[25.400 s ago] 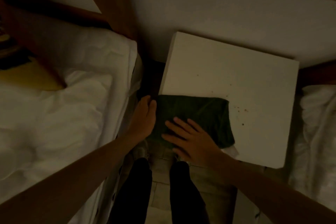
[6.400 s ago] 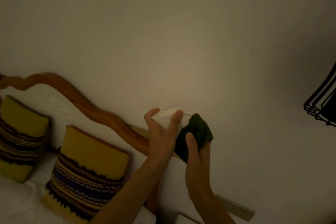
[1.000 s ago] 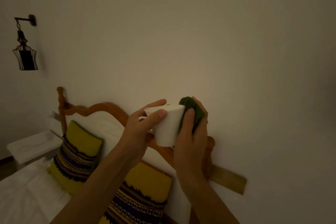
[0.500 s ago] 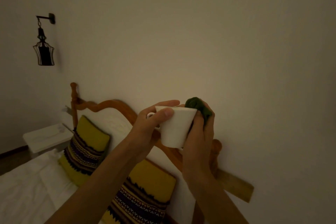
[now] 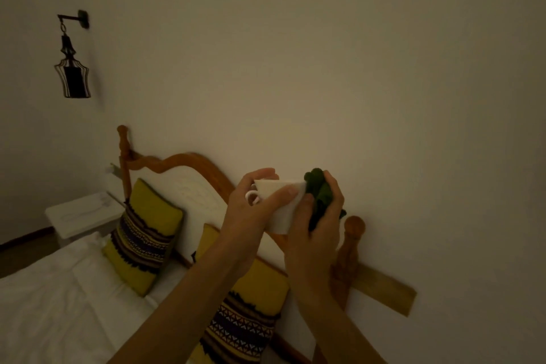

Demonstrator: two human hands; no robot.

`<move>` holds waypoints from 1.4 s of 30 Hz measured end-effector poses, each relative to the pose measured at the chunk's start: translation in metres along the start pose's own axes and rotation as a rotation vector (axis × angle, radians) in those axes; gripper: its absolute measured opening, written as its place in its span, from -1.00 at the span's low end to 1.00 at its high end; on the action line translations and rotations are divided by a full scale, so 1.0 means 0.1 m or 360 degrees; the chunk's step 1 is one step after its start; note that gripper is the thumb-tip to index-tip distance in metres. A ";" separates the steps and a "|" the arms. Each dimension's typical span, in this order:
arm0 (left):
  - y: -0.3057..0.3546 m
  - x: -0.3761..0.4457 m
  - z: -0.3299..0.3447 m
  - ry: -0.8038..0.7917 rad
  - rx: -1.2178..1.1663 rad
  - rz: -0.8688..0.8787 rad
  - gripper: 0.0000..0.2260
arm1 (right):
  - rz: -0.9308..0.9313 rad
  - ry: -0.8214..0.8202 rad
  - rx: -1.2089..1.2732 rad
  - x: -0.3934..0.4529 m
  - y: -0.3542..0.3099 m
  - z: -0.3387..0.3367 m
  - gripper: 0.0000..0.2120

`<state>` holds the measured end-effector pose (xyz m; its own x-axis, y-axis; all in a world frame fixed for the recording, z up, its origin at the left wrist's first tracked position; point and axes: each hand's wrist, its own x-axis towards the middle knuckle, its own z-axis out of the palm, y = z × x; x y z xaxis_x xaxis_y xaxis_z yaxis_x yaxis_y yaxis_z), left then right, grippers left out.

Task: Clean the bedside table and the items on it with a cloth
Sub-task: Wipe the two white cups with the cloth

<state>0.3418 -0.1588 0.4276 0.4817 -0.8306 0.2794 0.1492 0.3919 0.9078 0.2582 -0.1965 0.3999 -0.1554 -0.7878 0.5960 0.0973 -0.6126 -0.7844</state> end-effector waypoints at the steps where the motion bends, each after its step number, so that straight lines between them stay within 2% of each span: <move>1: 0.01 -0.02 -0.01 -0.0048 -0.0039 -0.0036 -0.55 | 0.0106 0.0005 0.0034 0.06 0.03 -0.01 -0.66; 4: 0.05 -0.01 -0.13 -0.0376 -0.0345 -0.0157 -0.59 | 0.0477 -0.0037 0.0211 0.21 0.13 -0.08 -0.70; 7: 0.01 0.02 -0.17 -0.0548 -0.0403 -0.0205 -0.64 | 0.0516 -0.0054 0.0169 0.26 0.15 -0.14 -0.71; 10: -0.10 0.03 -0.09 -0.0661 -0.0511 -0.0299 -0.45 | 0.0534 -0.0107 0.0151 0.27 0.14 -0.16 -0.76; 12: -0.13 0.04 -0.06 -0.0637 -0.0562 -0.0356 -0.23 | 0.0462 -0.0137 0.0058 0.25 0.11 -0.20 -0.73; 14: -0.14 0.05 -0.03 -0.0545 -0.0483 -0.0331 -0.14 | 0.0312 -0.0128 0.0008 0.21 0.08 -0.24 -0.68; 19: -0.18 0.10 0.08 -0.0261 -0.0257 -0.0154 -0.21 | -0.0208 -0.0138 -0.0209 -0.03 0.00 -0.29 -0.57; 21: -0.18 0.11 0.08 -0.0253 -0.0263 -0.0146 -0.32 | -0.0404 -0.0192 -0.0307 -0.14 0.01 -0.33 -0.51; 23: -0.19 0.11 0.05 -0.0328 -0.0271 -0.0168 -0.45 | -0.0479 -0.0238 -0.0294 -0.16 0.01 -0.37 -0.46; 26: -0.18 0.09 0.01 -0.0347 -0.0259 -0.0211 -0.42 | -0.0411 -0.0281 -0.0188 0.00 0.03 -0.44 -0.45; 31: -0.15 0.04 0.04 -0.0440 -0.0247 -0.0224 -0.50 | -0.0102 -0.0580 0.0153 0.30 0.02 -0.55 -0.51; 33: -0.16 0.02 0.07 -0.0454 -0.0334 -0.0167 -0.56 | -0.0092 -0.0642 0.0255 0.32 -0.01 -0.57 -0.54; 35: -0.15 0.02 0.08 -0.0388 -0.0356 -0.0120 -0.54 | -0.0065 -0.0707 0.0294 0.31 0.00 -0.61 -0.54; 38: -0.12 0.04 0.04 -0.0244 -0.0376 -0.0203 -0.55 | -0.0027 -0.0867 0.0207 0.23 0.06 -0.66 -0.49; 42: -0.10 0.02 0.01 -0.0317 -0.0286 -0.0246 -0.54 | -0.0164 -0.0804 0.0153 0.23 0.04 -0.68 -0.50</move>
<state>0.3405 -0.1643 0.4195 0.2651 -0.9401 0.2144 0.3664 0.3039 0.8795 0.1882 -0.2129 0.3985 0.3223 -0.6414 0.6962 0.1997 -0.6729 -0.7123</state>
